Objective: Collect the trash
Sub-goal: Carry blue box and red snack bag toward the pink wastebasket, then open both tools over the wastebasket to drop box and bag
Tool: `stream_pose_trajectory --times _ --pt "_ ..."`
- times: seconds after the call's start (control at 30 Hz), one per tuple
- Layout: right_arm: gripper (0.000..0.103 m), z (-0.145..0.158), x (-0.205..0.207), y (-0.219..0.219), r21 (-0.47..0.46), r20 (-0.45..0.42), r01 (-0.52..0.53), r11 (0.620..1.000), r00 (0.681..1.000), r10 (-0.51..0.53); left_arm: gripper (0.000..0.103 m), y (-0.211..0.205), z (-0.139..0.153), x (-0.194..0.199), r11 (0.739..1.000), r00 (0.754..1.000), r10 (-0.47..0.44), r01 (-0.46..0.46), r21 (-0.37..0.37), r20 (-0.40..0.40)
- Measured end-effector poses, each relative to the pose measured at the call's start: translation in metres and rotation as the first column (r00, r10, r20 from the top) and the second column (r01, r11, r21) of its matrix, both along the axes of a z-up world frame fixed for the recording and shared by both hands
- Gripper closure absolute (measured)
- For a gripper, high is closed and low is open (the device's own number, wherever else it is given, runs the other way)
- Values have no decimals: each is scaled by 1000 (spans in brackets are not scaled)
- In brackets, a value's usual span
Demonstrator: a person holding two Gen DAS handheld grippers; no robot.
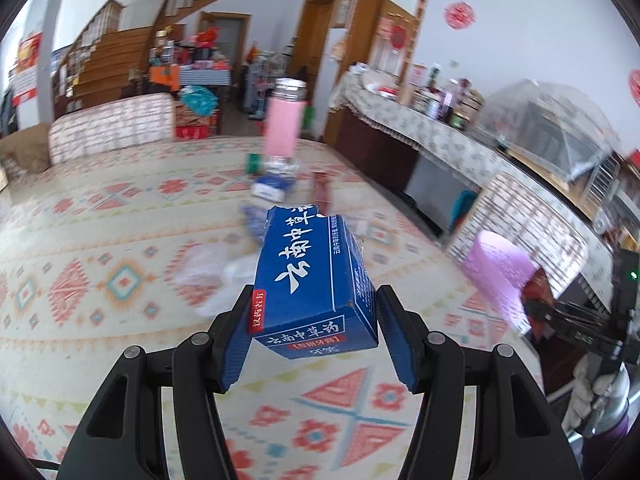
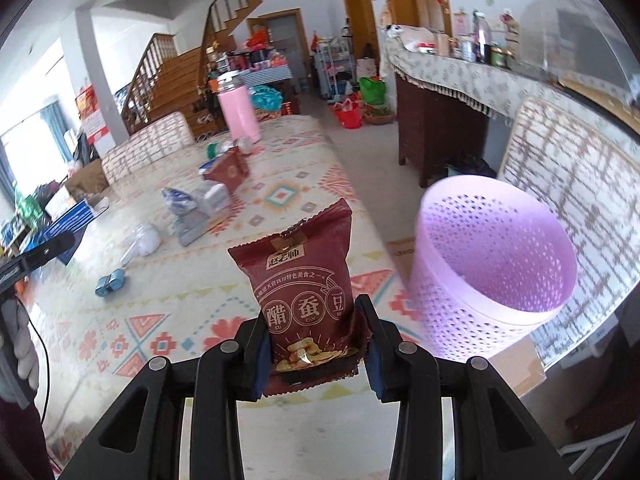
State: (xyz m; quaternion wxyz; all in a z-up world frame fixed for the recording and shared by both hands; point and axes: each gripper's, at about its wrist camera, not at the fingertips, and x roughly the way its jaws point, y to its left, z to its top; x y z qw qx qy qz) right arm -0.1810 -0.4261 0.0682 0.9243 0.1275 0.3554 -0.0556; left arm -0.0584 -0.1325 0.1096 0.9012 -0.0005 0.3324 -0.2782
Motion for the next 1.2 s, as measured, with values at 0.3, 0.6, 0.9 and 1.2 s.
stream_pose_trajectory --times 0.3,0.6,0.9,1.2 --pt "62 1 -22 -64 41 33 90 995 995 -92 44 -109 0 -4 982 980 -190 191 3 -52" --pt "62 -1 -30 -138 47 33 213 976 976 -215 44 -236 9 -5 928 926 -371 371 -12 -76" --pt "62 -20 -7 -188 79 -1 255 964 967 -256 44 -339 -4 16 889 879 -455 458 -16 -145" --pt "42 -38 7 -203 121 -11 271 955 962 -272 30 -345 -10 25 901 890 -431 435 -11 -152"
